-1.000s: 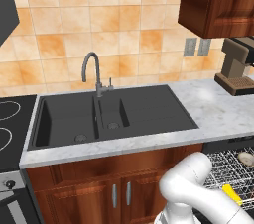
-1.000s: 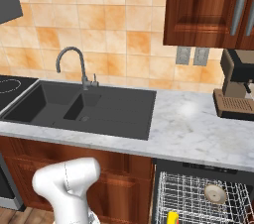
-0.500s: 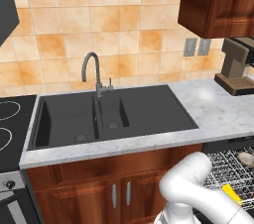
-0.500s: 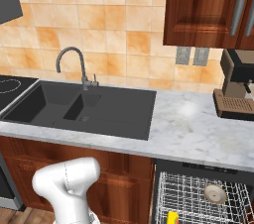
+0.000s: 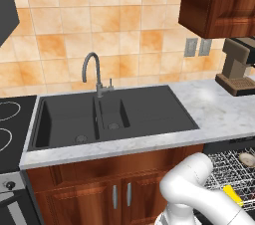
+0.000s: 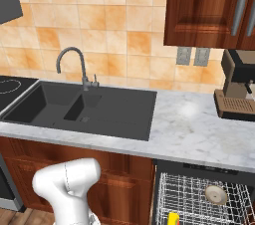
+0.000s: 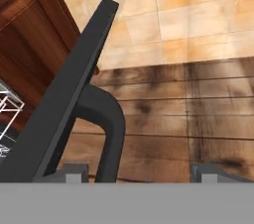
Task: Pick up the cup and bowl from the counter, place them in the dishwasher, and close the dishwasher door.
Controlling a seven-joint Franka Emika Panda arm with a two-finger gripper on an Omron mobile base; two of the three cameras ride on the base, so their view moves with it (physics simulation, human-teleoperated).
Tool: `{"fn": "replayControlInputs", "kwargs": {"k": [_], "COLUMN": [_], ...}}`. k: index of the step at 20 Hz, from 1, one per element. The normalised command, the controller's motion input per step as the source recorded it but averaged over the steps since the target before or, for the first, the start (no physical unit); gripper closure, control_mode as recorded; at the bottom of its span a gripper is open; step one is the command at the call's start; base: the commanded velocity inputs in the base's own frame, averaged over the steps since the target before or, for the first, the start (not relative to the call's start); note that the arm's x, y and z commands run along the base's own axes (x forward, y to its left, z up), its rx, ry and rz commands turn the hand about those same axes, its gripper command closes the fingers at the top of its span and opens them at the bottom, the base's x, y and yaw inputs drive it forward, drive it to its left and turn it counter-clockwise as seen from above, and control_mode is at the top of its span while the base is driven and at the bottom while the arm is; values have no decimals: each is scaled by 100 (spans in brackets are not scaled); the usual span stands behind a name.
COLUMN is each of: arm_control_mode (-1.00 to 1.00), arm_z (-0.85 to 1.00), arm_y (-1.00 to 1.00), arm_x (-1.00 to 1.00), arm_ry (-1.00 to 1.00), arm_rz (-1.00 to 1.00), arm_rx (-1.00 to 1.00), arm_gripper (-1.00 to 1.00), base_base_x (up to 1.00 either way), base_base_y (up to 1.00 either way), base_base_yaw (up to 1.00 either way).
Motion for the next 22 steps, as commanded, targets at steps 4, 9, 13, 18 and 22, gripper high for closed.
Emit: {"fn": "replayControlInputs", "kwargs": {"k": [4,9,13,18,22], "arm_control_mode": [-100,-100,-100,-100,-100], "arm_z": [-34,-31,-29,-28,-41], "arm_y": [30,28,26,17,11], "arm_x": [80,88,96,82,81], "arm_ry": [-7,-5,-4,-6,-5], "arm_rz": [0,0,0,0,0], "arm_rx": [-20,-19,-20,-17,-9], "arm_gripper": [-100,-100,-100,-100,-100], "base_base_x": [0,0,0,0,0], "base_base_y": [0,0,0,0,0], "base_base_yaw": [0,0,0,0,0]}}
